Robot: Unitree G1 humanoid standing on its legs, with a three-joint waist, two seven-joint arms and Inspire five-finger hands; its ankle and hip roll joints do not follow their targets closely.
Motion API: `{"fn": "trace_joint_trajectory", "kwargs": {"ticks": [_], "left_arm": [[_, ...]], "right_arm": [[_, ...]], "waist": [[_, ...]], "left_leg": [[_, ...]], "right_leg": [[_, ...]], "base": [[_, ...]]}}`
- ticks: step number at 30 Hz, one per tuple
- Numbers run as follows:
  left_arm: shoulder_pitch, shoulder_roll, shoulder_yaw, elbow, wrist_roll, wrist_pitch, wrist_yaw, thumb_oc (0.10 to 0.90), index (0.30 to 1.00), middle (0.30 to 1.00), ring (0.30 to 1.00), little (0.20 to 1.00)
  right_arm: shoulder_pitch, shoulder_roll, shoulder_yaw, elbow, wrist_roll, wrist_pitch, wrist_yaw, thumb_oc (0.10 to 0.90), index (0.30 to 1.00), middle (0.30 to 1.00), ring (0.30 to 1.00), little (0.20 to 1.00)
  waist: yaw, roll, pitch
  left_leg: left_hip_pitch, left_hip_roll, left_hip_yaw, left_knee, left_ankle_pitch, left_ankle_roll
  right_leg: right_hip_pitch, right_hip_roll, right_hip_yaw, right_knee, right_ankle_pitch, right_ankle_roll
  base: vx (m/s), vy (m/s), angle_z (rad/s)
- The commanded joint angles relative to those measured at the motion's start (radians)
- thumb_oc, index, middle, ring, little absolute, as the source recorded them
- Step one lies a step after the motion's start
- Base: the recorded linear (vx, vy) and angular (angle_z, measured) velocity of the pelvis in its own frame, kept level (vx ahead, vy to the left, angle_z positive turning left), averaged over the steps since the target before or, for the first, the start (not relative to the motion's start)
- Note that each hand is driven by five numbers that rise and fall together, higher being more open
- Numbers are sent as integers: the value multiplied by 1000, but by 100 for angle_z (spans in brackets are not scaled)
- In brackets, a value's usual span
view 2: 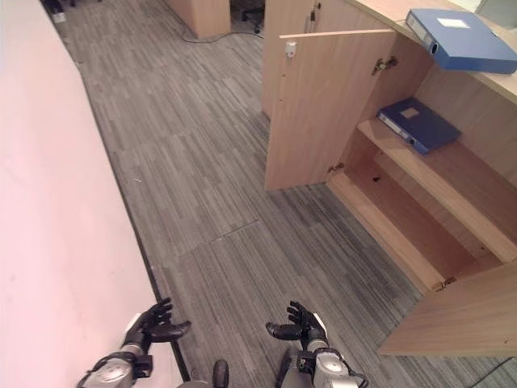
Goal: Put the empty folder in the office cabinet
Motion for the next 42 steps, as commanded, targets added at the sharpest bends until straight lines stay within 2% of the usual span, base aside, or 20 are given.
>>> {"fn": "trace_joint_trajectory", "kwargs": {"ticks": [1, 4, 7, 8, 9, 10, 14, 16, 19, 24, 25, 26, 27, 28, 34, 35, 38, 39, 41, 42], "left_arm": [[-1, 30, 4, -90, 48, -57, -20, 800, 900, 900, 900, 900], [-6, 24, 1, -63, 79, -64, -25, 800, 900, 900, 900, 900], [2, 17, -6, -53, 82, -62, -34, 800, 900, 900, 900, 900], [8, 9, -20, -55, 90, -58, -40, 800, 900, 900, 900, 900], [8, 9, -19, -56, 90, -58, -40, 800, 900, 900, 900, 900], [-1, 3, -39, -60, 84, -55, -45, 800, 900, 900, 900, 900], [-23, -9, -65, -74, 49, -54, -51, 800, 900, 900, 900, 900], [-50, -12, -88, -78, 45, -52, -50, 800, 900, 900, 900, 900], [-70, -11, -99, -80, 37, -52, -40, 800, 900, 900, 900, 900], [-56, -15, -110, -96, 37, -49, -49, 800, 900, 900, 900, 900], [-48, -11, -117, -100, 43, -45, -53, 800, 900, 900, 900, 900], [-46, -8, -116, -91, 47, -44, -47, 800, 900, 900, 900, 900], [-44, -13, -108, -73, 39, -45, -38, 800, 900, 900, 900, 900], [-44, -19, -107, -65, 36, -45, -37, 800, 900, 900, 900, 900], [-17, -20, -78, -5, 35, -55, -37, 800, 900, 900, 900, 900], [-9, -19, -74, 3, 37, -57, -41, 800, 900, 900, 900, 900], [-3, -12, -78, 24, 51, -55, -46, 800, 900, 900, 900, 900], [-9, 2, -79, 35, 61, -54, -40, 800, 900, 900, 900, 900], [-9, 10, -76, 27, 57, -55, -38, 800, 900, 900, 900, 900], [-10, 18, -72, 16, 48, -55, -34, 800, 900, 900, 900, 900]], "right_arm": [[-15, -51, -41, -53, -11, -49, -17, 800, 900, 900, 900, 900], [-1, -56, -59, -44, -23, -47, -18, 800, 900, 900, 900, 900], [22, -67, -67, -38, -22, -46, -13, 800, 900, 900, 900, 900], [38, -80, -80, -29, -18, -45, -11, 800, 900, 900, 900, 900], [38, -79, -80, -29, -18, -45, -11, 800, 900, 900, 900, 900], [53, -93, -90, -14, -1, -42, -10, 800, 900, 900, 900, 900], [55, -126, -79, 8, -1, -39, -1, 800, 900, 900, 900, 900], [43, -144, -77, -4, 2, -39, -5, 800, 900, 900, 900, 900], [42, -152, -79, -16, 14, -29, -6, 800, 900, 900, 900, 900], [40, -153, -68, -11, 17, -35, -1, 800, 900, 900, 900, 900], [39, -150, -63, -26, 24, -43, -2, 800, 900, 900, 900, 900], [40, -148, -54, -24, 30, -48, -2, 800, 900, 900, 900, 900], [37, -153, -48, -15, 31, -53, -3, 800, 900, 900, 900, 900], [37, -149, -46, -10, 29, -51, -3, 800, 900, 900, 900, 900], [26, -140, -27, 54, 6, -40, 17, 800, 900, 900, 900, 900], [39, -132, -29, 60, -5, -40, 25, 800, 900, 900, 900, 900], [47, -109, -34, 63, -10, -35, 32, 800, 900, 900, 900, 900], [41, -88, -32, 58, -6, -35, 34, 800, 900, 900, 900, 900], [38, -79, -27, 49, -4, -34, 33, 800, 900, 900, 900, 900], [30, -71, -20, 32, 1, -37, 32, 800, 900, 900, 900, 900]], "waist": [[-11, 8, 5], [-54, 10, -7], [-61, 10, -26], [-77, 30, -42], [-82, 24, -44], [-110, 47, -49], [-143, 69, -43], [-135, 40, -7], [-120, -1, 17], [-69, -24, 28], [-49, -14, 32], [-19, 14, 35], [8, 24, 38], [14, 24, 36], [80, 12, 2], [94, 13, -21], [97, -5, -47], [87, -20, -60], [89, -27, -65], [89, -30, -67]], "left_leg": [[4, 21, -45, -7, -27, -41], [70, 18, -36, -7, -80, -60], [120, 6, -29, -7, -117, -61], [157, 32, -8, -2, -142, -77], [152, 27, -13, -3, -136, -77], [151, 76, 2, 69, -154, -107], [66, 150, -13, 356, 12, -154], [-47, 103, -96, 589, 93, -149], [-149, 77, -99, 731, 76, -129], [-303, 76, -104, 639, 41, -94], [-343, 126, -125, 469, 64, -90], [-350, 165, -195, 257, 163, -113], [-389, 201, -267, 108, 203, -128], [-394, 209, -283, 58, 212, -134], [-453, 219, -395, 11, 216, -164], [-436, 212, -445, 22, 241, -182], [-412, 183, -445, 50, 249, -180], [-388, 149, -431, 57, 246, -166], [-376, 138, -416, 53, 238, -153], [-357, 124, -399, 46, 226, -134]], "right_leg": [[125, -6, -18, -160, 135, 35], [85, -54, 46, -209, 196, 60], [115, -70, 32, -224, 237, 62], [143, -64, 8, -213, 239, 56], [139, -72, 5, -212, 241, 55], [148, -51, 20, -188, 217, 37], [187, 35, 72, -160, 116, -54], [218, 52, 117, -155, 77, -98], [257, 58, 177, -140, 31, -126], [326, 73, 263, -137, -27, -121], [362, 90, 293, -128, -61, -107], [400, 120, 342, -105, -104, -95], [445, 132, 390, -79, -159, -89], [452, 133, 413, -59, -181, -91], [561, 122, 589, -43, -276, -71], [577, 100, 618, -47, -270, -56], [584, 51, 653, -45, -220, -17], [546, 25, 679, -3, -96, 12], [525, 17, 689, 16, -47, 21], [498, 6, 689, 54, 25, 29]], "base": [[298, -119, -25], [341, -109, -16], [383, -65, -33], [199, -78, -27], [429, -187, -31], [322, -169, -13], [334, -233, -10], [254, -269, -52], [259, -148, -51], [358, 16, -71], [815, 325, -64], [1038, 418, -135], [864, 335, -145], [693, 191, -159], [511, 242, -107], [641, 535, -158], [359, 387, -80], [200, 286, -31], [156, 239, -12], [94, 185, -24]]}}
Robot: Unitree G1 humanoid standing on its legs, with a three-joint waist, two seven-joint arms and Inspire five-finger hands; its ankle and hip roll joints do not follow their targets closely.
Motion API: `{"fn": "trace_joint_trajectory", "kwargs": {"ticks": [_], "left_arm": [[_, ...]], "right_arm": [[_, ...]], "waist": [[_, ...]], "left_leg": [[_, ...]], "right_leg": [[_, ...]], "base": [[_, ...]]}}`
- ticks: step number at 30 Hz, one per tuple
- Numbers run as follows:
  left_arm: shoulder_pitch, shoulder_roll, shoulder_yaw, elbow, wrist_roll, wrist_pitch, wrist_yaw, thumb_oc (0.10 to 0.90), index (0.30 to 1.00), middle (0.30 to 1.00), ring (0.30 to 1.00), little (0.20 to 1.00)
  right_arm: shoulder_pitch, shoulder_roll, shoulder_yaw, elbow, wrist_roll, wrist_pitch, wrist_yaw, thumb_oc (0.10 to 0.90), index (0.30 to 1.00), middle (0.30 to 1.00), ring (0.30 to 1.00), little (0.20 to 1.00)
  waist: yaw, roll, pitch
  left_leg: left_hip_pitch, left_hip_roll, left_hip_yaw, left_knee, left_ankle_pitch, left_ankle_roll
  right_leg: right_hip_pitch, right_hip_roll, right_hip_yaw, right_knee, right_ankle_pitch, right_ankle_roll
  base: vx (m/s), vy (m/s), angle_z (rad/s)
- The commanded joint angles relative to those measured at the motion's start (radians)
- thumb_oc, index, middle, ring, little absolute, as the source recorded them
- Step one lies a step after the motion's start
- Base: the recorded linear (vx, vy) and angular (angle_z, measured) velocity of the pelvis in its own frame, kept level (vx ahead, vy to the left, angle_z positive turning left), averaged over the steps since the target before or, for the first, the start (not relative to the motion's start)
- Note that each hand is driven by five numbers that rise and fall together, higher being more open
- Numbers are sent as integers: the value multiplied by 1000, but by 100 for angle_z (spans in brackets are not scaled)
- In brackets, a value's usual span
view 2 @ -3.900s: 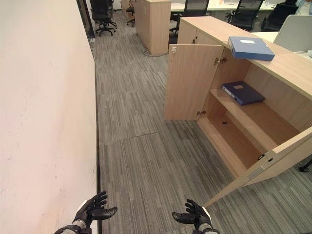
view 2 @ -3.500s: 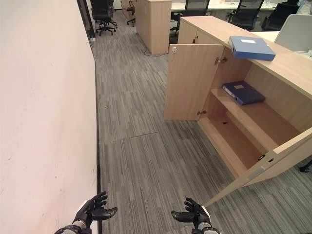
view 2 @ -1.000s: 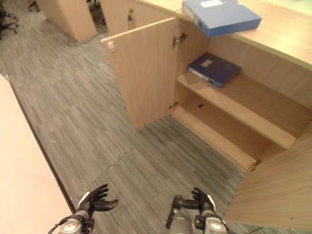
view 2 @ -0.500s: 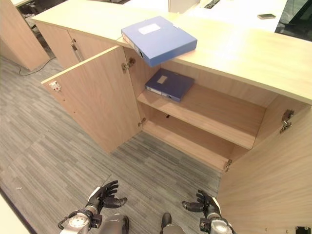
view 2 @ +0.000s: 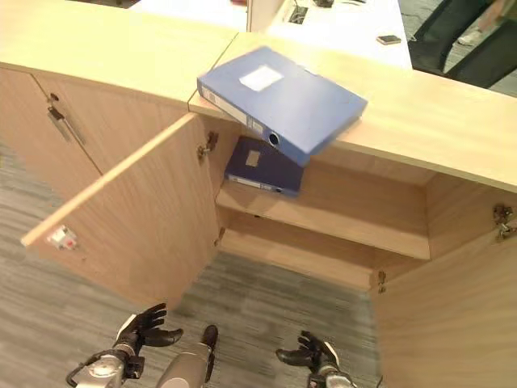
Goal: Put the empty folder in the office cabinet
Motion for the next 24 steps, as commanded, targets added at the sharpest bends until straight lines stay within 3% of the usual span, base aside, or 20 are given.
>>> {"fn": "trace_joint_trajectory", "kwargs": {"ticks": [1, 2, 3, 5, 6, 7, 8, 9, 10, 11, 12, 15, 16, 18, 19, 21, 24], "left_arm": [[75, 11, -21, -126, -29, -50, 11, 800, 900, 900, 900, 900], [65, 23, -16, -127, -45, -49, 19, 800, 900, 900, 900, 900], [65, 23, -15, -127, -45, -49, 19, 800, 900, 900, 900, 900], [61, 25, -9, -119, -45, -49, 26, 800, 900, 900, 900, 900], [63, 17, -9, -111, -42, -50, 25, 800, 900, 900, 900, 900], [63, 16, -9, -111, -42, -50, 25, 800, 900, 900, 900, 900], [59, 14, -8, -105, -39, -50, 27, 800, 900, 900, 900, 900], [58, 14, -6, -103, -36, -51, 28, 800, 900, 900, 900, 900], [59, 14, -5, -105, -33, -51, 28, 800, 900, 900, 900, 900], [59, 14, -5, -105, -33, -51, 28, 800, 900, 900, 900, 900], [59, 9, -4, -103, -29, -52, 29, 800, 900, 900, 900, 900], [35, -6, 2, -59, -33, -56, 45, 800, 900, 900, 900, 900], [33, -7, 1, -57, -33, -57, 45, 800, 900, 900, 900, 900], [32, -13, 0, -50, -23, -63, 51, 800, 900, 900, 900, 900], [32, -13, -1, -51, -23, -63, 51, 800, 900, 900, 900, 900], [37, -10, -3, -55, -6, -65, 48, 800, 900, 900, 900, 900], [44, -12, -3, -49, 2, -66, 43, 800, 900, 900, 900, 900]], "right_arm": [[-12, -99, 0, -89, 2, -45, -9, 800, 900, 900, 900, 900], [-34, -88, 16, -99, -5, -44, -11, 800, 900, 900, 900, 900], [-35, -88, 16, -100, -5, -44, -11, 800, 900, 900, 900, 900], [-47, -76, 30, -110, -5, -47, -11, 800, 900, 900, 900, 900], [-50, -74, 41, -120, -10, -51, -10, 800, 900, 900, 900, 900], [-50, -74, 41, -120, -10, -51, -10, 800, 900, 900, 900, 900], [-54, -75, 47, -130, -13, -51, -10, 800, 900, 900, 900, 900], [-57, -81, 56, -148, -16, -54, -8, 800, 900, 900, 900, 900], [-57, -83, 60, -155, -19, -54, -9, 800, 900, 900, 900, 900], [-56, -83, 60, -156, -19, -54, -9, 800, 900, 900, 900, 900], [-61, -87, 64, -146, -21, -51, -11, 800, 900, 900, 900, 900], [-82, -85, 60, -122, -17, -48, -18, 800, 900, 900, 900, 900], [-82, -86, 60, -122, -16, -48, -18, 800, 900, 900, 900, 900], [-74, -87, 47, -121, -25, -45, -13, 800, 900, 900, 900, 900], [-73, -87, 47, -121, -25, -45, -12, 800, 900, 900, 900, 900], [-55, -87, 36, -122, -34, -42, -8, 800, 900, 900, 900, 900], [-32, -88, 22, -120, -31, -38, -3, 800, 900, 900, 900, 900]], "waist": [[0, 12, -75], [9, 33, -65], [8, 32, -65], [5, 51, -63], [-8, 61, -56], [-7, 64, -58], [-13, 69, -52], [-11, 71, -45], [-9, 68, -41], [-11, 69, -39], [-19, 64, -32], [-42, 69, -18], [-40, 71, -16], [-70, 80, -9], [-70, 81, -9], [-94, 75, -4], [-97, 59, -16]], "left_leg": [[38, 155, -113, -250, 123, -106], [62, 155, -64, -258, 106, -78], [61, 153, -65, -257, 106, -78], [85, 146, -20, -271, 89, -55], [115, 115, 2, -281, 74, -34], [113, 117, 2, -282, 77, -34], [130, 103, 9, -286, 69, -26], [155, 90, 31, -291, 48, -27], [169, 87, 40, -291, 33, -31], [173, 88, 38, -291, 31, -32], [193, 90, 56, -291, 6, -39], [212, 112, 61, -291, -17, -56], [215, 114, 63, -291, -20, -56], [247, 142, 70, -291, -49, -78], [249, 143, 71, -291, -51, -78], [284, 160, 74, -291, -72, -100], [304, 155, 77, -291, -86, -118]], "right_leg": [[15, 16, -58, 32, 90, 13], [-47, -34, -160, 109, 191, 7], [-48, -35, -161, 111, 189, 7], [-94, -40, -247, 161, 189, 20], [-129, 6, -276, 171, 128, 14], [-131, 9, -276, 168, 133, 14], [-157, 39, -292, 161, 93, 5], [-167, 49, -380, 59, 7, -8], [-163, 39, -427, -9, -13, -12], [-156, 40, -430, -13, -14, -12], [-168, 25, -447, -136, 14, -4], [-238, -26, -404, -240, 103, 32], [-235, -23, -403, -243, 104, 31], [-299, -87, -382, -311, 166, 55], [-297, -86, -383, -312, 166, 55], [-319, -133, -343, -317, 205, 72], [-285, -158, -360, -331, 222, 87]], "base": [[157, 423, -32], [106, 326, -46], [78, 367, -69], [72, 361, -50], [89, 346, -18], [130, 332, -33], [176, 208, -44], [221, 210, -48], [164, 96, -47], [126, -53, -53], [104, -82, -42], [100, -129, -21], [100, -109, -24], [182, -167, -7], [258, -272, -1], [223, -297, 5], [157, -226, 13]]}}
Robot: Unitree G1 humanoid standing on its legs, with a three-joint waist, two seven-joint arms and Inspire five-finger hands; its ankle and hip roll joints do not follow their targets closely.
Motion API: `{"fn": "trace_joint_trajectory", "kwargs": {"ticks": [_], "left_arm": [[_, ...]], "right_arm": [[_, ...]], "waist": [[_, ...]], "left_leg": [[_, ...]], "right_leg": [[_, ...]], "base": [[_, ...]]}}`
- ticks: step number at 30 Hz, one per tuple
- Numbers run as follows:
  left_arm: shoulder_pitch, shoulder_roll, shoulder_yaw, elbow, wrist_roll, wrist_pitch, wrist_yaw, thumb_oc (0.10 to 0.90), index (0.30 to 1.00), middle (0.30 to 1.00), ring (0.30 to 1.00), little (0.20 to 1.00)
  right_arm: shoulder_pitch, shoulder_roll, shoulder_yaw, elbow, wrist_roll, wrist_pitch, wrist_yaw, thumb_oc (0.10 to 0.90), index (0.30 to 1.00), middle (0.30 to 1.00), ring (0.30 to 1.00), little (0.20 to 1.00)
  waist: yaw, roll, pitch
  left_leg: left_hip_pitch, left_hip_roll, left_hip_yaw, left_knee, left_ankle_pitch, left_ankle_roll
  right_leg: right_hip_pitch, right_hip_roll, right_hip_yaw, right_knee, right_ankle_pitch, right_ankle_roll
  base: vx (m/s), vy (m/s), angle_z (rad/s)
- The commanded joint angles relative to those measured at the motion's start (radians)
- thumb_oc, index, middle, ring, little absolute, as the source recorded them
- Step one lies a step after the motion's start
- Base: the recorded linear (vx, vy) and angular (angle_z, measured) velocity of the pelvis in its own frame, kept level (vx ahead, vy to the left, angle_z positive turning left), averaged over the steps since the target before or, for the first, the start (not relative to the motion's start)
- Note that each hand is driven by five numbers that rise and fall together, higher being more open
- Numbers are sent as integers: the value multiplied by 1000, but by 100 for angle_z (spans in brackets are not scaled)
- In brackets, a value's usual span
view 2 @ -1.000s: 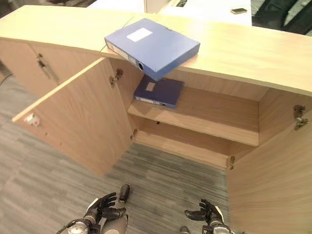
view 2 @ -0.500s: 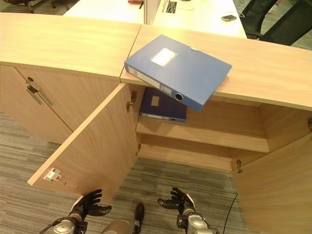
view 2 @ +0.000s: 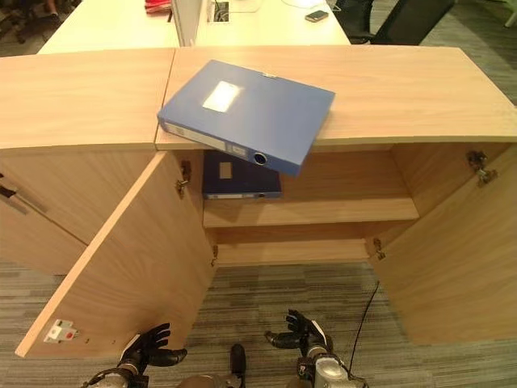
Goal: Put the empty folder in the office cabinet
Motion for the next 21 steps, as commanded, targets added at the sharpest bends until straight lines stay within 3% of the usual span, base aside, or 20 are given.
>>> {"fn": "trace_joint_trajectory", "kwargs": {"ticks": [1, 3, 4, 5, 9, 11, 12, 13, 14, 16, 17, 19, 21], "left_arm": [[-17, 22, 37, -54, 30, -62, 10, 800, 900, 900, 900, 900], [-5, 10, 42, -48, 10, -61, 13, 800, 900, 900, 900, 900], [-4, 10, 42, -48, 10, -61, 13, 800, 900, 900, 900, 900], [9, -7, 41, -56, -17, -59, 12, 800, 900, 900, 900, 900], [2, -29, 29, -64, -25, -55, 6, 800, 900, 900, 900, 900], [-10, -39, 21, -72, -26, -50, 6, 800, 900, 900, 900, 900], [-13, -37, 17, -90, -16, -43, -5, 800, 900, 900, 900, 900], [-12, -36, 16, -102, -11, -43, -9, 800, 900, 900, 900, 900], [-9, -35, 19, -103, -3, -41, -13, 800, 900, 900, 900, 900], [-4, -37, 19, -100, -1, -40, -15, 800, 900, 900, 900, 900], [0, -37, 20, -95, -1, -40, -17, 800, 900, 900, 900, 900], [5, -37, 20, -90, -4, -40, -16, 800, 900, 900, 900, 900], [9, -36, 22, -88, 0, -38, -18, 800, 900, 900, 900, 900]], "right_arm": [[-19, -61, -27, -42, -20, -39, 16, 800, 900, 900, 900, 900], [-8, -74, -14, -56, -25, -37, 26, 800, 900, 900, 900, 900], [-8, -74, -14, -56, -25, -37, 26, 800, 900, 900, 900, 900], [-2, -103, 5, -77, -35, -37, 37, 800, 900, 900, 900, 900], [-10, -151, 16, -96, -40, -43, 36, 800, 900, 900, 900, 900], [-19, -164, 11, -88, -41, -44, 26, 800, 900, 900, 900, 900], [-19, -170, 3, -89, -36, -42, 20, 800, 900, 900, 900, 900], [-18, -170, 0, -87, -37, -39, 18, 800, 900, 900, 900, 900], [-24, -176, 5, -81, -46, -34, 20, 800, 900, 900, 900, 900], [-33, -176, 9, -72, -48, -30, 21, 800, 900, 900, 900, 900], [-40, -171, 12, -59, -46, -29, 21, 800, 900, 900, 900, 900], [-47, -163, 18, -52, -44, -29, 18, 800, 900, 900, 900, 900], [-51, -155, 25, -44, -43, -30, 17, 800, 900, 900, 900, 900]], "waist": [[18, 5, -4], [18, 11, -15], [16, 13, -14], [13, 27, -26], [20, 48, -28], [13, 40, -28], [0, 28, -31], [1, 21, -28], [19, -1, -17], [39, -24, -9], [62, -27, 0], [85, -25, 9], [100, -24, 7]], "left_leg": [[125, 275, -141, -10, -131, -250], [129, 325, -145, -10, -111, -280], [130, 327, -146, -10, -111, -281], [132, 385, -149, -10, -71, -305], [97, 450, -137, 51, 104, -341], [74, 473, -64, 84, 162, -329], [60, 489, 59, 132, 171, -309], [56, 476, 98, 166, 145, -297], [18, 383, 103, 238, 18, -255], [-27, 290, 93, 286, -82, -216], [-43, 219, 87, 305, -127, -193], [-59, 138, 51, 310, -154, -170], [-63, 96, 16, 282, -146, -159]], "right_leg": [[17, 20, -45, 23, -36, 0], [48, 39, -72, 26, -48, 0], [50, 40, -74, 26, -48, 0], [79, 73, -102, 31, -79, -10], [148, 132, -172, 13, -146, -43], [181, 145, -226, 7, -167, -63], [201, 162, -265, 7, -188, -83], [209, 175, -271, 7, -199, -94], [221, 188, -274, 7, -216, -110], [227, 186, -280, 7, -217, -118], [239, 201, -281, 9, -220, -123], [242, 218, -275, 20, -218, -131], [243, 242, -264, 21, -215, -135]], "base": [[298, -434, 15], [232, -377, 8], [193, -372, 12], [163, -351, 21], [108, -331, 3], [68, -337, 10], [55, -449, 39], [99, -625, 55], [103, -494, 43], [98, -366, -19], [87, -241, -53], [62, -144, -41], [74, -76, -25]]}}
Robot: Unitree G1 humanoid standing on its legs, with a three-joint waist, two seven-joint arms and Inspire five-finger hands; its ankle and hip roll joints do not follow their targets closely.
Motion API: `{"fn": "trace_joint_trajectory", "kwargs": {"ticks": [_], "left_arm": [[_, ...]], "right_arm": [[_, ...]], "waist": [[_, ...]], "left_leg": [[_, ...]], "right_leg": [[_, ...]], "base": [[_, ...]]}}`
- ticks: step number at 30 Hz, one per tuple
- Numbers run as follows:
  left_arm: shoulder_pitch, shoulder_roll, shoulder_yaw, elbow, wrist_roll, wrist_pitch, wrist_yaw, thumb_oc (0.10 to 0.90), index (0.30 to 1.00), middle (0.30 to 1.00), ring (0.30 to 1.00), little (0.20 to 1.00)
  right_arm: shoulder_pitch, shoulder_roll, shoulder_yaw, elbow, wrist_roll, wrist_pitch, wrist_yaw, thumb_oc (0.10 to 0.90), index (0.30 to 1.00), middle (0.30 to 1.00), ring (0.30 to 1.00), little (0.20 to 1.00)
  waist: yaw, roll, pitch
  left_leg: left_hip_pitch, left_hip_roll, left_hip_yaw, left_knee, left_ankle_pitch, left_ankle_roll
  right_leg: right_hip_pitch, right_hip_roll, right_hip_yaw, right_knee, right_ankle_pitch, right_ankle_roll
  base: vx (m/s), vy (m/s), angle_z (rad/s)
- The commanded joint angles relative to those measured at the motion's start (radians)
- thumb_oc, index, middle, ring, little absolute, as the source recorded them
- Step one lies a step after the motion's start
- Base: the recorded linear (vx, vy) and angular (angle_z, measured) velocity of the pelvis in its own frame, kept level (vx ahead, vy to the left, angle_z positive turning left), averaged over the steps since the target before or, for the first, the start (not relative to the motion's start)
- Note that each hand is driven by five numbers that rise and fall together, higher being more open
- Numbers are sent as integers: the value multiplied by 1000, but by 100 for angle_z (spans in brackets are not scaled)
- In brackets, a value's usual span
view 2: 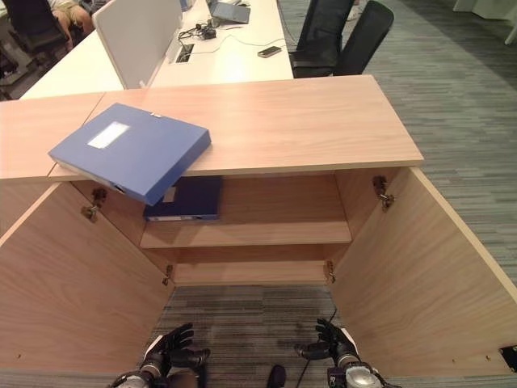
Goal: Put the empty folder in the office cabinet
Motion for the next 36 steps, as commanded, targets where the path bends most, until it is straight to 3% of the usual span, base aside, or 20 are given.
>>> {"fn": "trace_joint_trajectory", "kwargs": {"ticks": [1, 6, 15, 18, 19, 20, 21, 24, 27, 31, 36], "left_arm": [[-14, 71, 35, -39, 11, -38, 13, 800, 900, 900, 900, 900], [6, 87, 40, -26, 30, -28, -1, 800, 900, 900, 900, 900], [-16, 113, 25, -73, 50, -24, -5, 800, 900, 900, 900, 900], [-21, 121, 25, -93, 46, -25, -2, 800, 900, 900, 900, 900], [-22, 120, 26, -93, 46, -25, -2, 800, 900, 900, 900, 900], [-30, 129, 24, -99, 45, -29, 0, 800, 900, 900, 900, 900], [-32, 132, 25, -102, 49, -31, 2, 800, 900, 900, 900, 900], [-55, 141, 13, -103, 56, -34, 6, 800, 900, 900, 900, 900], [-70, 131, 14, -86, 48, -39, 12, 800, 900, 900, 900, 900], [-61, 119, 9, -87, 42, -43, 7, 800, 900, 900, 900, 900], [-46, 113, 7, -102, 47, -39, 5, 800, 900, 900, 900, 900]], "right_arm": [[-63, 5, 18, -57, -6, -51, 3, 800, 900, 900, 900, 900], [-41, 47, 28, -58, -5, -53, 7, 800, 900, 900, 900, 900], [-10, 63, -12, -45, -6, -51, -7, 800, 900, 900, 900, 900], [-15, 60, -27, -45, -14, -46, -9, 800, 900, 900, 900, 900], [-16, 60, -27, -45, -14, -46, -9, 800, 900, 900, 900, 900], [-27, 68, -32, -39, -10, -46, -10, 800, 900, 900, 900, 900], [-27, 74, -38, -48, -6, -47, -11, 800, 900, 900, 900, 900], [-23, 79, -45, -50, 10, -55, -21, 800, 900, 900, 900, 900], [-20, 80, -46, -31, 23, -60, -24, 800, 900, 900, 900, 900], [2, 72, -32, -46, 12, -57, -15, 800, 900, 900, 900, 900], [12, 62, -27, -47, 7, -54, -11, 800, 900, 900, 900, 900]], "waist": [[50, 7, 36], [61, -7, 13], [45, -3, -2], [24, 21, 12], [25, 20, 12], [3, 29, 30], [-8, 29, 30], [-14, 22, 25], [-29, 18, 11], [-30, 7, -2], [-34, 9, -7]], "left_leg": [[61, -2, -26, 18, -134, 57], [161, 7, -38, -96, -110, 78], [220, 10, -28, -215, -75, 76], [243, 2, -46, -247, -78, 102], [242, 0, -45, -247, -78, 103], [243, 1, -61, -263, -69, 113], [239, 0, -69, -265, -74, 110], [223, -6, -85, -265, -76, 99], [222, -2, -90, -265, -79, 87], [232, 4, -89, -265, -85, 71], [249, 16, -98, -265, -87, 58]], "right_leg": [[64, -90, -39, 2, 8, 166], [115, -51, -45, 1, -16, 160], [121, -69, -100, 60, -48, 165], [31, -108, -89, 239, -47, 193], [25, -111, -87, 248, -51, 194], [-45, -120, -34, 356, -15, 238], [-73, -116, 13, 366, -21, 247], [-54, -106, 67, 247, -56, 208], [-37, -86, 92, 153, -29, 198], [26, -78, 67, 55, -4, 187], [65, -64, 48, 16, -3, 180]], "base": [[85, -49, -8], [133, -52, -17], [45, 44, 19], [4, 108, 27], [-59, 93, 20], [-51, 50, 19], [-52, 36, 22], [-4, -50, 38], [73, -92, 25], [84, -93, 18], [52, -66, 6]]}}
